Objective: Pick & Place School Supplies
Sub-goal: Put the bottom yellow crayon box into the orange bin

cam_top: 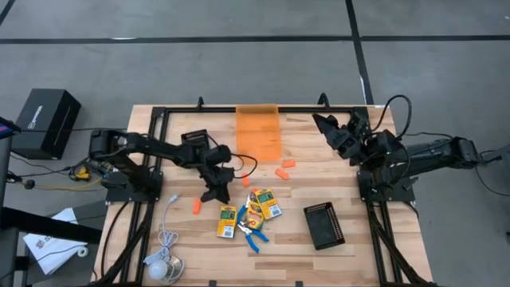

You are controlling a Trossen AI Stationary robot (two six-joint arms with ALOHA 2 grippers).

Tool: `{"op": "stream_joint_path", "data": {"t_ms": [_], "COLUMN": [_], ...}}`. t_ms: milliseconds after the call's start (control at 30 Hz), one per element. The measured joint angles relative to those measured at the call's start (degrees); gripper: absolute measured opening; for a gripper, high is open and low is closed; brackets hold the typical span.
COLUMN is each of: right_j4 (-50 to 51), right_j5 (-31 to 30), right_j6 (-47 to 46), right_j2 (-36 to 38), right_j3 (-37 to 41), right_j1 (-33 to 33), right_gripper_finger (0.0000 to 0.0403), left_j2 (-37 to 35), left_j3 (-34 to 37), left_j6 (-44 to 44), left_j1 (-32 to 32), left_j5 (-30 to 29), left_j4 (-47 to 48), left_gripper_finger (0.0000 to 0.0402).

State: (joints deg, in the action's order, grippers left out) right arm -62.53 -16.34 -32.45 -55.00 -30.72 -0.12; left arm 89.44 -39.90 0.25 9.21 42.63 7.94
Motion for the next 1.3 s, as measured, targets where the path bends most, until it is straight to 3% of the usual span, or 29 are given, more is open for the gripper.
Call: {"op": "stream_joint_path", "data": {"t_ms": [200, 600, 900, 1300], "right_j4": [1.01, 1.22, 1.16, 1.07], "right_j5": [0.00, 0.00, 0.00, 1.51], "right_j6": [-0.04, -0.13, -0.13, -0.13], "right_j2": [-1.32, -2.35, -2.34, -2.34], "right_j3": [-1.07, -1.27, -1.27, -1.27], "right_j1": [0.00, 0.00, 0.00, -0.01], "right_gripper_finger": [0.0260, 0.0260, 0.0260, 0.0260], "left_j2": [1.42, 5.15, 7.13, 7.30], "left_j3": [0.00, 0.00, 0.02, 0.02], "left_j6": [1.51, 2.36, 2.16, 2.08], "left_j1": [0.09, 0.20, 0.15, 0.04], "left_j5": [-1.03, -1.71, 2.70, 0.68], "left_j4": [-0.52, -1.75, -2.78, -3.18], "left_gripper_finger": [0.0094, 0.0157, 0.0148, 0.0145]}}
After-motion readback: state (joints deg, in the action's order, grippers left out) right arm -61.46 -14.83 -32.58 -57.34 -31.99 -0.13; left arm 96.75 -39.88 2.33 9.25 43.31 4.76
